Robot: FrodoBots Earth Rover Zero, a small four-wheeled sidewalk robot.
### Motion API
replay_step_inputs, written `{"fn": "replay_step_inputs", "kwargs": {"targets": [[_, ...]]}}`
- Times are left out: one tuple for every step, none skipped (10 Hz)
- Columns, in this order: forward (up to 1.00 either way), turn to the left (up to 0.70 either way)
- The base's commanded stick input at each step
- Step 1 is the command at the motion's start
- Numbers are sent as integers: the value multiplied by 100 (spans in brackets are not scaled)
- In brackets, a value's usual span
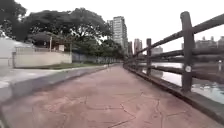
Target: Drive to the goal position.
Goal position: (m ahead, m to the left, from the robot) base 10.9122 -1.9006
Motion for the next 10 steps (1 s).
{"fn": "replay_step_inputs", "kwargs": {"targets": [[99, 0], [99, 0], [99, 0], [99, 0], [99, 0], [99, 0], [99, 0], [99, 0], [99, 0], [99, 0]]}}
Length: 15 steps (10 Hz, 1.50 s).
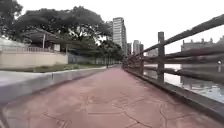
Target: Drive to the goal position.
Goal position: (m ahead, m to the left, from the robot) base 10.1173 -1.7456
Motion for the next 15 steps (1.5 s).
{"fn": "replay_step_inputs", "kwargs": {"targets": [[99, 0], [99, 0], [99, 0], [99, 0], [99, 0], [99, 0], [99, 0], [99, 0], [99, 0], [99, 17], [99, 40], [99, 40], [99, 14], [99, 0], [99, 0]]}}
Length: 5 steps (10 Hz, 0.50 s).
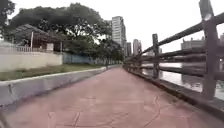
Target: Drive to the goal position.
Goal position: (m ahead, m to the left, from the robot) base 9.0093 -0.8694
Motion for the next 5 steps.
{"fn": "replay_step_inputs", "kwargs": {"targets": [[99, 0], [99, 0], [99, 0], [99, 0], [99, 0]]}}
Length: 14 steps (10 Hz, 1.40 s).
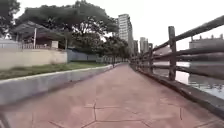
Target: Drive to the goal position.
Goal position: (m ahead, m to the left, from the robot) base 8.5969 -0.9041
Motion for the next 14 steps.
{"fn": "replay_step_inputs", "kwargs": {"targets": [[99, 0], [99, 0], [99, 0], [99, 0], [99, 0], [99, 0], [99, 0], [99, 0], [99, 0], [99, 0], [99, -2], [99, -5], [99, -40], [99, -40]]}}
